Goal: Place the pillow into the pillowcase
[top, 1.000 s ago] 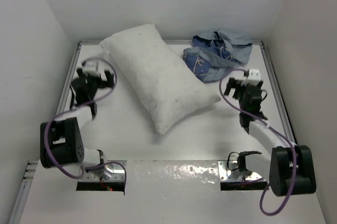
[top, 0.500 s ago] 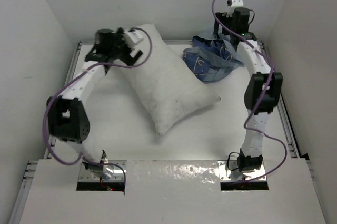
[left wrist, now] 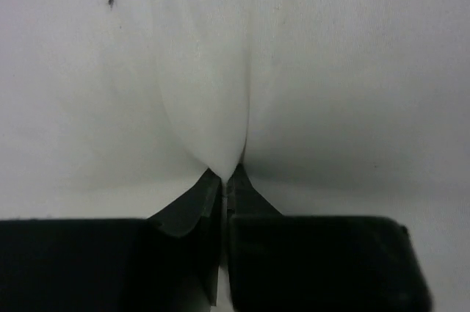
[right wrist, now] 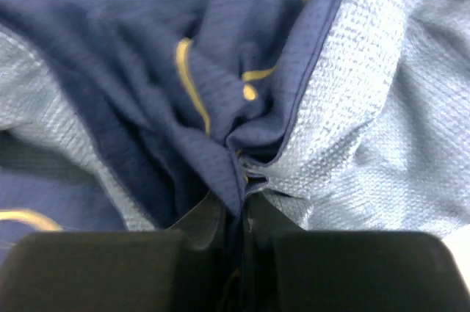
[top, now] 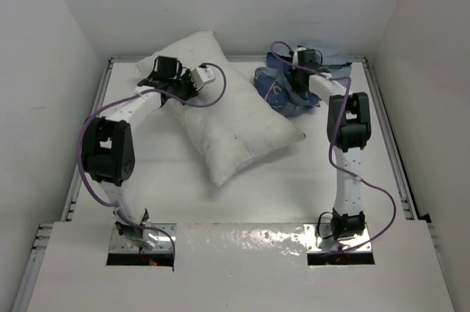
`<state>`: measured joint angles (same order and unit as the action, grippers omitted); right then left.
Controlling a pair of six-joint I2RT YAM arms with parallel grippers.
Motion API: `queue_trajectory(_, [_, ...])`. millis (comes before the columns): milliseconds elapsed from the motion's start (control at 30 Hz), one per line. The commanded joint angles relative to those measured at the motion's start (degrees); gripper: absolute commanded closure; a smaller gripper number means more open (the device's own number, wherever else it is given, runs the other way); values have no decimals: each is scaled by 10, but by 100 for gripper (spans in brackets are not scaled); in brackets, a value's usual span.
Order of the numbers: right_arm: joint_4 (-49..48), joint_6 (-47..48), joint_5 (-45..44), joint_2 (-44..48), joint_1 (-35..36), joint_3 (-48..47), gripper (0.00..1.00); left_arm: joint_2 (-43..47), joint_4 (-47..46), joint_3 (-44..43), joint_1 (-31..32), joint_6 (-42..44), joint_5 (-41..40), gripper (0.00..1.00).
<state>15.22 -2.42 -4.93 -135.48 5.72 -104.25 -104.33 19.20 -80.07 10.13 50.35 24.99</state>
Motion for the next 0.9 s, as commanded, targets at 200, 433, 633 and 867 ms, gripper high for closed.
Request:
queue_trajectory(200, [-15,10,15,267,44,118,100,129,106,89,-138,45,-13,100])
queue_trajectory(433, [-17,-52,84,478,44,150,100,201,81,25,-144,-6,100,10])
queue_trajectory(633, [-34,-96,148,527,47,113,100,148,-8,-68,2,-96,150,7])
queue_trajectory(867, [-99,-198,243,547,57,168,100,51,-110,-118,73,-269,204,1])
